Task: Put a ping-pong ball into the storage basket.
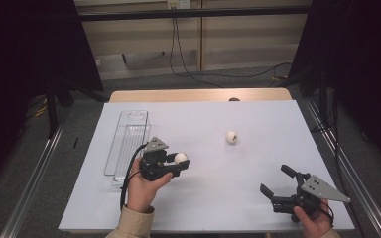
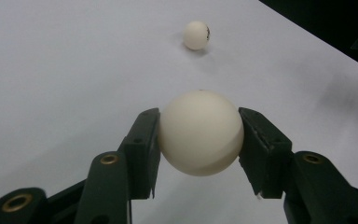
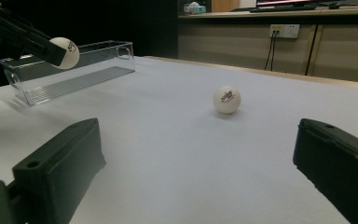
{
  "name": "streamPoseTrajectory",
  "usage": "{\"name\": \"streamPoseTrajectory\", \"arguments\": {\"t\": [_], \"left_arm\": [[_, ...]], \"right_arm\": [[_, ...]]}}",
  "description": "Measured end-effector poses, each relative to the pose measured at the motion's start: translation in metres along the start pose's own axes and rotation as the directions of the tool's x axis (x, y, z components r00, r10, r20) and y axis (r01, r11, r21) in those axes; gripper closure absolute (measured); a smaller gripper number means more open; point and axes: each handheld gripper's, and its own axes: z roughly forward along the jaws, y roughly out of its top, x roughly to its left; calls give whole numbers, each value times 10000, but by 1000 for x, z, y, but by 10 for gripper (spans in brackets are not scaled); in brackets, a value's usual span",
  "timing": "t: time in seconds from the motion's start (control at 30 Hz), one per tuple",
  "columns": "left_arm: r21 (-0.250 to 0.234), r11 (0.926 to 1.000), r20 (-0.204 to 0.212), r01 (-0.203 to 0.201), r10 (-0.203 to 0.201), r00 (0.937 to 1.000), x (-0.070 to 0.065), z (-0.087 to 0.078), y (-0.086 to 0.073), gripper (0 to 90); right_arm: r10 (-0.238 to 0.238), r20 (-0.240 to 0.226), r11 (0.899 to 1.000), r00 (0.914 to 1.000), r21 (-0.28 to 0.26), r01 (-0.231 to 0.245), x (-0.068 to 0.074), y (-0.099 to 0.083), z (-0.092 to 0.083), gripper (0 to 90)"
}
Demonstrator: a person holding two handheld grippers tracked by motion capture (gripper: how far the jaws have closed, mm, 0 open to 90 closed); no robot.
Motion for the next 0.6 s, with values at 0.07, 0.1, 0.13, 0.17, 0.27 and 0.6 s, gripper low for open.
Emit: {"name": "streamPoseTrajectory", "arguments": {"t": [0.07,0.1,0.13,0.17,0.27,0.6], "left_arm": [[15,10000,-20,10,-10,10000,0,-1,0,511],[10,10000,-56,22,-22,10000,1,-1,0,511],[9,10000,-67,11,-11,10000,1,-1,0,510],[25,10000,-80,17,-17,10000,1,-1,0,510],[24,10000,-117,17,-16,9999,2,-1,0,510],[-7,9999,-238,118,-118,9996,5,-3,-1,510]], "right_arm": [[7,0,10000,10000,1,-7,0,0,0,8],[9,2,10000,10000,2,-9,0,0,0,8],[11,2,10000,10000,2,-11,0,0,0,8],[1,3,10000,10000,6,-1,0,0,0,8],[33,10,10000,10000,-18,-33,0,0,0,8],[86,26,10000,10000,-42,-86,0,0,0,8]]}}
